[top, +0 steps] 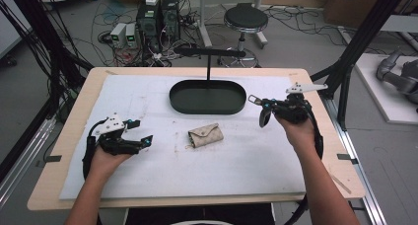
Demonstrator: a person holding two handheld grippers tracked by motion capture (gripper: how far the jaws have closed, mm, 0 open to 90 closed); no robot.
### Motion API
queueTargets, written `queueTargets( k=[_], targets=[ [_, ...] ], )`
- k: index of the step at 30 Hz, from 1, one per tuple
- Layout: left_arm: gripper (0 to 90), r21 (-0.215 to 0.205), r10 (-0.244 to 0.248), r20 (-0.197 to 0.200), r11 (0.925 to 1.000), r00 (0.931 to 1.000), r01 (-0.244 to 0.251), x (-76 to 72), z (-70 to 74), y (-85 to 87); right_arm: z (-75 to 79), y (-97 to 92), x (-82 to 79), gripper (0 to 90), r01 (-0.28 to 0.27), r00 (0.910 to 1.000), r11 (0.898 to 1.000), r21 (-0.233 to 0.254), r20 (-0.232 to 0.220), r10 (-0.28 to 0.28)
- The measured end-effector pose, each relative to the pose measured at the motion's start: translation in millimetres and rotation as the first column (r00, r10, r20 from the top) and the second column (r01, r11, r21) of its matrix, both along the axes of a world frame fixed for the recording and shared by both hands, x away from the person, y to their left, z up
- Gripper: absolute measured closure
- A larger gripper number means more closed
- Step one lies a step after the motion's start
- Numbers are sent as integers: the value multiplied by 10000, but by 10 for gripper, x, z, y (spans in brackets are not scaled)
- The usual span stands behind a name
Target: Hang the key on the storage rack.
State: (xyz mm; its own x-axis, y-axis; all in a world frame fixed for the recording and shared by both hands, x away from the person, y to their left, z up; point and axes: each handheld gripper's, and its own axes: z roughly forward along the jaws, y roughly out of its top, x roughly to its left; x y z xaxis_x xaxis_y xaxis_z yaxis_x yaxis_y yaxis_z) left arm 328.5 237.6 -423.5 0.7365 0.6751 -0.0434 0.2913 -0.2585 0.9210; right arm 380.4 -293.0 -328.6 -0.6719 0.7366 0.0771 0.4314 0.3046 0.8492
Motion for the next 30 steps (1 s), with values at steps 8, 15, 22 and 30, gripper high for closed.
queueTargets(
  k=[8,15,22,30],
  targets=[
    [195,7,-10,-22,10000,10000,10,3,-3,-1,249,99,261,880,41,9998,9996,277,173,-45],
    [195,3,-14,-93,10000,10000,14,0,-10,-14,402,202,536,879,171,9993,9988,458,321,-186],
    [195,-18,-3,-120,10000,9999,2,-2,-13,-10,429,297,758,879,463,9979,9983,365,438,-479],
    [195,44,48,-211,10000,9998,-47,5,-28,-18,455,408,985,879,522,9975,9985,164,461,-529]
  ],
)
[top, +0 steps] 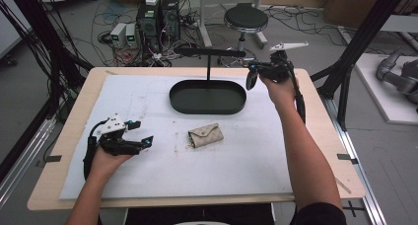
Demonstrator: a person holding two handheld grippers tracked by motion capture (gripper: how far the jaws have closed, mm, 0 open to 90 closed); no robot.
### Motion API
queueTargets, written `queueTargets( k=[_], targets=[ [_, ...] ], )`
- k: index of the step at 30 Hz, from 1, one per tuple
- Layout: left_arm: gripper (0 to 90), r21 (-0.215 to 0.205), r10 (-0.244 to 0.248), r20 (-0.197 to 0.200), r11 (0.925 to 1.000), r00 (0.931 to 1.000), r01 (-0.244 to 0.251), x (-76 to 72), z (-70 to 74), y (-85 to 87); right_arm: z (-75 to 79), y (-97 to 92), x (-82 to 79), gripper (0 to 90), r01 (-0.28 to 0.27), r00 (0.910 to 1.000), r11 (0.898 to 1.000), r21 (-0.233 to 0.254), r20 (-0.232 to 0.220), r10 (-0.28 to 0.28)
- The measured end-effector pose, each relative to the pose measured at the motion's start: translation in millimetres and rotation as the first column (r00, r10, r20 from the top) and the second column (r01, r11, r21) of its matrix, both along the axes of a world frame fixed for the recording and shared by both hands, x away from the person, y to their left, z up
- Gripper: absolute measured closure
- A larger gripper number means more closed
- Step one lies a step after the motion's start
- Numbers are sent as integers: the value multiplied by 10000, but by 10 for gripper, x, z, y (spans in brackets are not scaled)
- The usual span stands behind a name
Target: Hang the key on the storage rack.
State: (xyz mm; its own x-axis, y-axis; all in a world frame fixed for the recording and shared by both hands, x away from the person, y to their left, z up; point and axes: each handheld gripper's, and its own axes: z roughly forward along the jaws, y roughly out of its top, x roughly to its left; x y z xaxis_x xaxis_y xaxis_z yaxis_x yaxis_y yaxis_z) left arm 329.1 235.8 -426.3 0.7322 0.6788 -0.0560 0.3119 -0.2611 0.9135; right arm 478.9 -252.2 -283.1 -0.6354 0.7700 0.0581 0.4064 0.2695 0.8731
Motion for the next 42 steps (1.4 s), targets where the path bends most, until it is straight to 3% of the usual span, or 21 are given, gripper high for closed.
queueTargets(
  k=[7,10,15,28,35,37,42],
  targets=[
    [195,49,0,-32,10000,10000,0,9,-7,7,-53,51,177,878,232,9995,9991,-350,-192,-239],
    [195,89,17,-47,10000,10000,-16,17,-14,7,-57,78,219,878,323,9994,9983,-481,-65,-327],
    [195,142,21,-122,9999,9999,-19,16,-23,0,-115,96,280,878,459,9985,9968,-653,-252,-476],
    [195,143,33,-174,9999,9998,-31,14,-37,-8,-189,85,375,871,958,9953,9914,-888,-84,-970],
    [195,148,70,-218,9999,9997,-67,17,-50,-7,-154,82,340,736,1460,9892,9854,-880,277,-1441],
    [195,130,62,-223,9999,9997,-59,16,-49,-6,-144,75,328,727,1468,9891,9850,-912,271,-1449],
    [195,96,60,-202,9999,9998,-58,11,-42,-5,-70,-16,218,609,1088,9939,9906,-831,247,-1071]
  ],
)
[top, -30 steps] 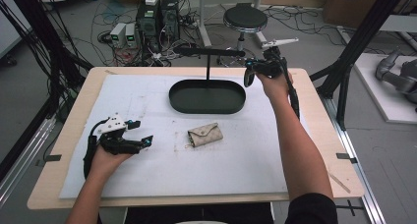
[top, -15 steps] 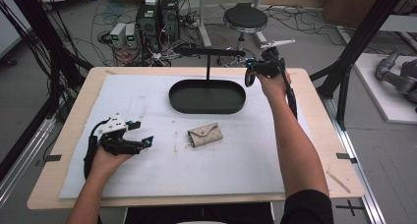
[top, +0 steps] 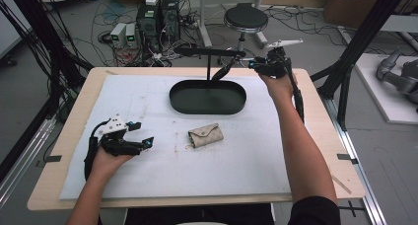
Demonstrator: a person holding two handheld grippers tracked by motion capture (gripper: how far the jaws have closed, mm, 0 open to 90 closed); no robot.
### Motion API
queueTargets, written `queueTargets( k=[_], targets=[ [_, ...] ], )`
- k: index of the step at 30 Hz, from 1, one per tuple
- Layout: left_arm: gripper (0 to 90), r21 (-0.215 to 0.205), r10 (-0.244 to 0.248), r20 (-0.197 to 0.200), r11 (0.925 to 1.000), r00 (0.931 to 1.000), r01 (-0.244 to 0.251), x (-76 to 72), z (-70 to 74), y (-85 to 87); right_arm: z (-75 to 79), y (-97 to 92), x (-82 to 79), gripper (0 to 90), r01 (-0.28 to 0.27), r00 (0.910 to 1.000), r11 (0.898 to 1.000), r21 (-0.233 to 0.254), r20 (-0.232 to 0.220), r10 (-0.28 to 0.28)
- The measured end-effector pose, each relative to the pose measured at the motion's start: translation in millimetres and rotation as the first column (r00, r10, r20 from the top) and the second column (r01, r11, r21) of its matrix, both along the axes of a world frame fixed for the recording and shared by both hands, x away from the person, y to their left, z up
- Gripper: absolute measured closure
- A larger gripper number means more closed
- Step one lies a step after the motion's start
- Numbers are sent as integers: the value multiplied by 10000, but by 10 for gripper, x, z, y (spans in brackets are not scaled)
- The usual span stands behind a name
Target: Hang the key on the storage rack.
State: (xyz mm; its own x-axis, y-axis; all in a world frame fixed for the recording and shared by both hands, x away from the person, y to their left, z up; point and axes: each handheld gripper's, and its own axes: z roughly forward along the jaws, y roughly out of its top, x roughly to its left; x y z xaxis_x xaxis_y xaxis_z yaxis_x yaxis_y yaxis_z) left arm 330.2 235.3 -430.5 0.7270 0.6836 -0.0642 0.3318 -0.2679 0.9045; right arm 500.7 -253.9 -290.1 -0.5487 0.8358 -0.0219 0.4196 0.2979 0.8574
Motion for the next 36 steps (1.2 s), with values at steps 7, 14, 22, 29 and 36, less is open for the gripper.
queueTargets(
  k=[7,14,22,29,36],
  targets=[
    [195,134,-7,-40,9999,10000,8,4,14,-29,58,-99,-233,484,-428,9986,9990,82,302,426],
    [195,191,-104,-1,9998,9999,104,40,80,-91,67,-226,-505,338,-855,9963,9963,16,-20,855],
    [195,140,-116,133,9998,9998,114,153,195,-167,8,-336,-770,277,-1125,9936,9936,115,134,1123],
    [195,263,-169,156,9995,9997,165,182,211,-185,-203,-448,-977,226,-1253,9921,9915,361,20,1253],
    [195,382,-292,127,9989,9995,287,174,207,-197,-428,-544,-1105,214,-1156,9931,9915,600,-144,1166]
  ],
)
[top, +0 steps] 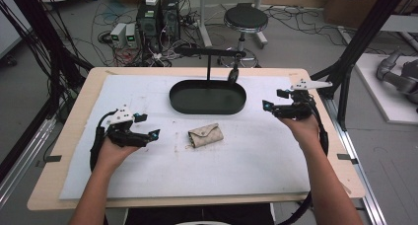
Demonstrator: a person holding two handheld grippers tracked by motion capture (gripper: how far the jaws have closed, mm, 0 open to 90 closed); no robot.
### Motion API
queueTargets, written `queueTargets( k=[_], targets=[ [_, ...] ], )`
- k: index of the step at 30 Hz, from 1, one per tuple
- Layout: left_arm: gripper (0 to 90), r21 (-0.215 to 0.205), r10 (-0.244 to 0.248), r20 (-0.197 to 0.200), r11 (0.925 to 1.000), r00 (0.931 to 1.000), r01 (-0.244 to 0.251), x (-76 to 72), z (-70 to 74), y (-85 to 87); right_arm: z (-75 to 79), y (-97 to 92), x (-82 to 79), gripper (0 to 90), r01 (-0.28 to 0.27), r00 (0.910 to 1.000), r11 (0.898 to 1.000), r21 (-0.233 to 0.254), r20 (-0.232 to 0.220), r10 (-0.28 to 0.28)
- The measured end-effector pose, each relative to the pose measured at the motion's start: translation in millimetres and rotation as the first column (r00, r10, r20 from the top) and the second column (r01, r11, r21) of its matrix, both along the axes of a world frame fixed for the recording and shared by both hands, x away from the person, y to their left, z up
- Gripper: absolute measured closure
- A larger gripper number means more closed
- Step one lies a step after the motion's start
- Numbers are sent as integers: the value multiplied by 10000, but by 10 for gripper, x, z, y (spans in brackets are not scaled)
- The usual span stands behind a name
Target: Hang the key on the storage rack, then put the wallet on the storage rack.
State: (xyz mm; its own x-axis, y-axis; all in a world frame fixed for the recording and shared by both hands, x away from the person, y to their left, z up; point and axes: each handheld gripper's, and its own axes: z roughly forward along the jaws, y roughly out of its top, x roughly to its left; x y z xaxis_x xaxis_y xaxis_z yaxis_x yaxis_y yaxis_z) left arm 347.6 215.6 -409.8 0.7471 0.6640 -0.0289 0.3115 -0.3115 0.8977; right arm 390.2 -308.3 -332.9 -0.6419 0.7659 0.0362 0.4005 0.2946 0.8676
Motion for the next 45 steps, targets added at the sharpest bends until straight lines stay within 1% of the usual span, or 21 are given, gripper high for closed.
queueTargets(
  k=[3,8,9,10,11,13,16,18,21,23,27,34,37,40,41,45],
  targets=[
    [195,74,-20,45,10000,10000,20,-1,-3,0,-131,-54,-69,207,56,9998,9999,139,-172,-54],
    [195,-90,-2,150,10000,9999,4,-26,5,27,-351,-98,-187,193,-46,9994,9994,337,-336,57],
    [195,-132,-15,178,9999,9998,18,-29,2,31,-395,-106,-214,189,-19,9995,9992,396,-329,32],
    [195,-134,-8,164,9999,9999,10,-35,1,36,-472,-124,-263,188,-15,9995,9988,486,-320,31],
    [195,-140,-25,175,9999,9998,28,-39,-1,41,-472,-124,-263,188,-15,9995,9988,486,-320,31],
    [195,-238,-54,158,9997,9999,58,-45,-6,43,-550,-147,-314,180,69,9999,9983,584,-152,-60],
    [195,-331,-73,186,9994,9998,79,-38,-5,38,-588,-153,-337,180,100,9999,9977,673,-75,-95],
    [195,-375,-73,193,9993,9998,81,-36,-6,32,-604,-149,-337,180,59,9999,9980,630,-137,-50],
    [195,-321,-67,193,9995,9998,73,-37,-5,39,-604,-152,-344,179,96,9999,9978,658,-78,-91],
    [195,-357,-8,195,9994,9998,15,-40,-2,43,-608,-156,-349,179,99,9999,9978,662,-76,-95],
    [195,-274,-20,170,9996,9999,24,-36,-7,34,-638,-184,-349,179,104,9997,9976,687,-207,-90],
    [195,-251,-84,97,9996,9999,86,-20,-25,20,-648,-245,-361,180,274,9994,9968,757,-243,-256],
    [195,-263,-89,62,9996,9999,91,-21,-26,28,-662,-234,-367,180,258,9995,9978,604,-192,-247],
    [195,-243,-100,59,9997,9999,102,-22,-23,26,-686,-205,-368,180,207,9994,9989,420,-275,-195],
    [195,-304,-99,51,9995,9999,101,-22,-24,18,-686,-205,-368,180,207,9994,9989,420,-275,-195],
    [195,-257,-245,0,9994,9997,245,-15,-35,-36,-696,-199,-378,179,192,9994,9991,378,-278,-182]
  ],
)
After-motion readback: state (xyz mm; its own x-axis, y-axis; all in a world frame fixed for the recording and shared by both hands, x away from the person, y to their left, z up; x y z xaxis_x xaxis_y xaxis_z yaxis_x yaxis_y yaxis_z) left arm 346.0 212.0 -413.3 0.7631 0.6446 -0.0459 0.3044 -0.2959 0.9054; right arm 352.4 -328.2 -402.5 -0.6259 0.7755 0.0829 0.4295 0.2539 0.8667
